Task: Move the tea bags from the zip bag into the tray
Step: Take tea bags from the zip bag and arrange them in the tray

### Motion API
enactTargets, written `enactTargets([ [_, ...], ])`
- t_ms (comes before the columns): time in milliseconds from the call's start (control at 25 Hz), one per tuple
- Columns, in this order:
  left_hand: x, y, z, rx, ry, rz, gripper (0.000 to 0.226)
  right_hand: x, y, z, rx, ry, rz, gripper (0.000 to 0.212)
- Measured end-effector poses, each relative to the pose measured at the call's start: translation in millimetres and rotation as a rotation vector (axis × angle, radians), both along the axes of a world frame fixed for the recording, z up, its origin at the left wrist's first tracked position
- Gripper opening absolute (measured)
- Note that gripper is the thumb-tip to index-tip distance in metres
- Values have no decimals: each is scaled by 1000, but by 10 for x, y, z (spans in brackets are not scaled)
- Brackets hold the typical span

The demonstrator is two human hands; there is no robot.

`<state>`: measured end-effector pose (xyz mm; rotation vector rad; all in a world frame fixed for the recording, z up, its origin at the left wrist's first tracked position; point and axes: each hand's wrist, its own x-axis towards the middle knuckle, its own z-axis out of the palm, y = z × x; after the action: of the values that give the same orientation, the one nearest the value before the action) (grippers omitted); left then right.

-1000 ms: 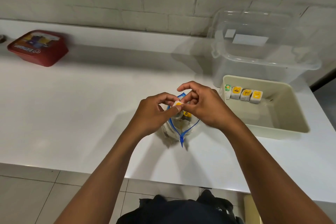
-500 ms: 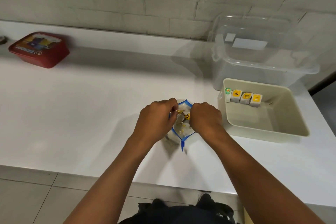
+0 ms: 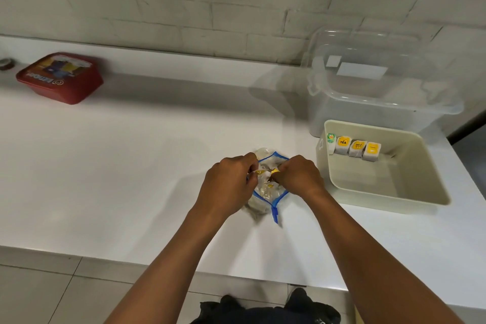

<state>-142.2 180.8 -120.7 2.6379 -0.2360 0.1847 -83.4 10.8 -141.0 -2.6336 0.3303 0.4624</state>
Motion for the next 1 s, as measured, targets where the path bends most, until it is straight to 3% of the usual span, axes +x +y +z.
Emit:
enactTargets([
  [120, 23, 10, -9, -6, 12, 9, 2, -37, -44, 3, 110, -87, -42, 16],
  [240, 49, 29, -6, -20, 22, 15, 3, -105, -145, 37, 247, -134, -8, 16],
  [560, 109, 6, 50, -16, 37, 53, 7, -177, -299, 249, 191, -390, 141, 21],
  [800, 144, 13, 140, -242, 117, 119, 7, -186, -259, 383, 553, -304, 46, 11],
  [1000, 102, -58, 179, -352, 159, 32, 10, -242, -209, 445, 819, -210, 12, 6],
])
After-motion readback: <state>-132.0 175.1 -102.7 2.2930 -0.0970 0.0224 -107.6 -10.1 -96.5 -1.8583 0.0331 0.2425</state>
